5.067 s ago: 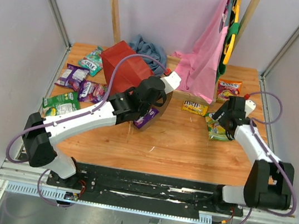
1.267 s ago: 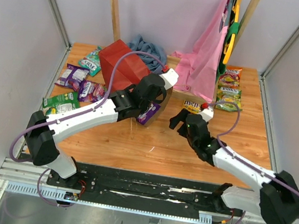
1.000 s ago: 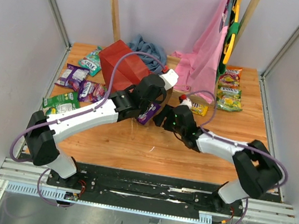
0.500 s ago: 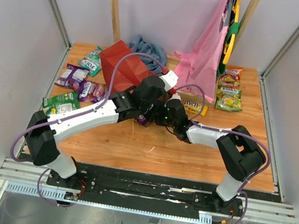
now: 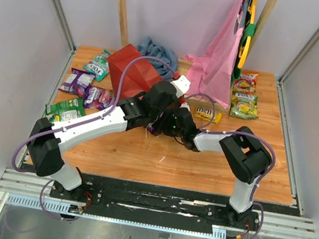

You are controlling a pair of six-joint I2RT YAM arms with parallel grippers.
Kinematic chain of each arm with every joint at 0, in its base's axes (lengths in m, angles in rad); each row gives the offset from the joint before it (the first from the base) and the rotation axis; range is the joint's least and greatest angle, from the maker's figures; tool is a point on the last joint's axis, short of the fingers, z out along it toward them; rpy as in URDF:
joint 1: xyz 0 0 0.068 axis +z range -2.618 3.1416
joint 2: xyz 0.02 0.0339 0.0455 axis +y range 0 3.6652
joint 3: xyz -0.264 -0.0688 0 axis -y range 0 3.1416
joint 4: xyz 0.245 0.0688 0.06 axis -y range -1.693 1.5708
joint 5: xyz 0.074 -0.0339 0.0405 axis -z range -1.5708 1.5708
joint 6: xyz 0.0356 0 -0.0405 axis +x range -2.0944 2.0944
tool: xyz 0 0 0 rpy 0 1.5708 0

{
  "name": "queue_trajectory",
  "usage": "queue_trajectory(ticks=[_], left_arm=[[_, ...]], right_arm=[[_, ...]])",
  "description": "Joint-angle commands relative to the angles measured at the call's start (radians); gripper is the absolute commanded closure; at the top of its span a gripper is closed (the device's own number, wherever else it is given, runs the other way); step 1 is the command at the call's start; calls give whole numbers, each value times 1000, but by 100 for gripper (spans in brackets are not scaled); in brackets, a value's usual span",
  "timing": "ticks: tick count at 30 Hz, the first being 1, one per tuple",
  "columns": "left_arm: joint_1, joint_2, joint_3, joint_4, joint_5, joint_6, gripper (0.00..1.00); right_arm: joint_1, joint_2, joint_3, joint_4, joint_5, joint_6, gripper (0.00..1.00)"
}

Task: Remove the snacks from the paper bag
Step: Take out the snack from the paper bag.

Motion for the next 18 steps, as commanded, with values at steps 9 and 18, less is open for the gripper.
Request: queue_trajectory(ticks=[9,18], left_arm=[[19,26,-24,13,-5,-16,96],[19,27,-31,20,-4,-13,96]], right_arm=[[-18,145,11,214,-15,135,58],[-17,55,-35,247,-36,90,99]])
